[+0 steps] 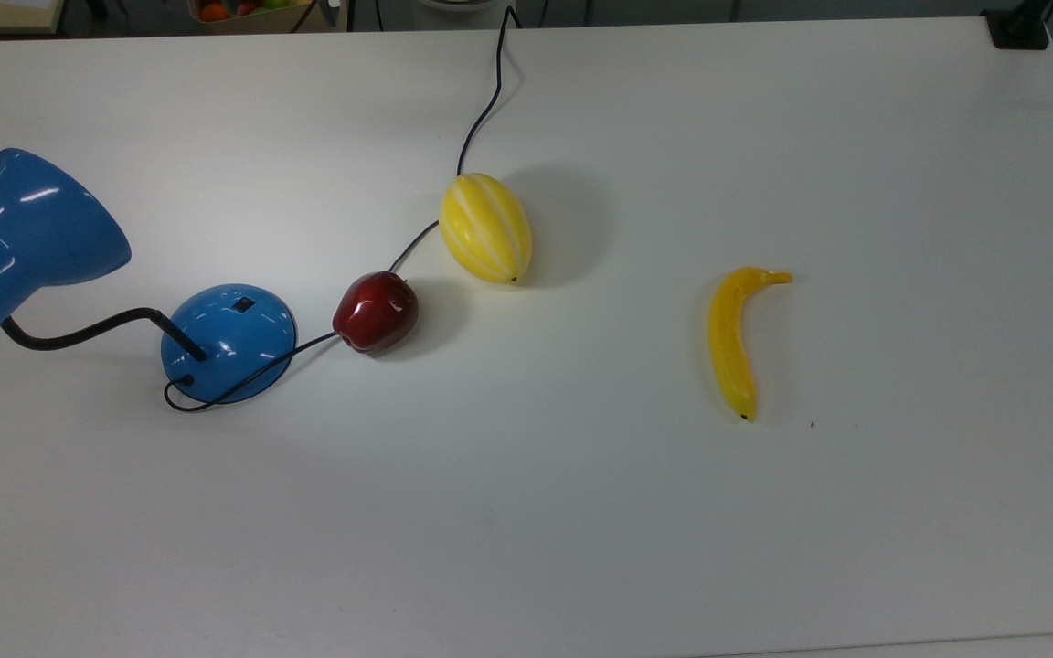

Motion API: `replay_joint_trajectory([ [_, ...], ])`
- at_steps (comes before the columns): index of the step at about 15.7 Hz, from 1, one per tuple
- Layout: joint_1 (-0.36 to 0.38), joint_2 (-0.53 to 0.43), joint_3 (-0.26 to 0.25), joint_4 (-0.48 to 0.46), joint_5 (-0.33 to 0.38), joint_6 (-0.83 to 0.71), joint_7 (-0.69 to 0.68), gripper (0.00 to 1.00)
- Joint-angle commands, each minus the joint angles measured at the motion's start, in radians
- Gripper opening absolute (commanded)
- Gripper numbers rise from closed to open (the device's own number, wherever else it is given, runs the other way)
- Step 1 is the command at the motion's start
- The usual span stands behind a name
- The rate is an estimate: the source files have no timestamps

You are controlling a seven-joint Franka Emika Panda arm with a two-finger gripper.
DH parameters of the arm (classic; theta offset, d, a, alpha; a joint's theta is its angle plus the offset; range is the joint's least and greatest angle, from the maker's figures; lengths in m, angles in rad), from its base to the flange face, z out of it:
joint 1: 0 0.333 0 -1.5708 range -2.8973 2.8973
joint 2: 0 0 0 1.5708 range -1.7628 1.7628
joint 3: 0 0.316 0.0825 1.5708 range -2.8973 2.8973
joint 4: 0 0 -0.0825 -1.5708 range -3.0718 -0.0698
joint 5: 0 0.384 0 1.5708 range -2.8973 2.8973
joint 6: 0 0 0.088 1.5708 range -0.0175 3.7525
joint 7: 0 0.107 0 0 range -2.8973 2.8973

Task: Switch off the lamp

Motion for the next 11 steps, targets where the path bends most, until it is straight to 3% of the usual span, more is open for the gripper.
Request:
replay_joint_trajectory([
  [1, -0.007, 0.002, -0.006, 0.020, 0.010, -0.029, -0.031, 1.00],
  [9, -0.009, 0.031, -0.006, 0.020, 0.003, 0.045, -0.017, 0.97],
  [11, -0.015, 0.043, -0.005, 0.018, 0.006, 0.097, 0.007, 0.63],
])
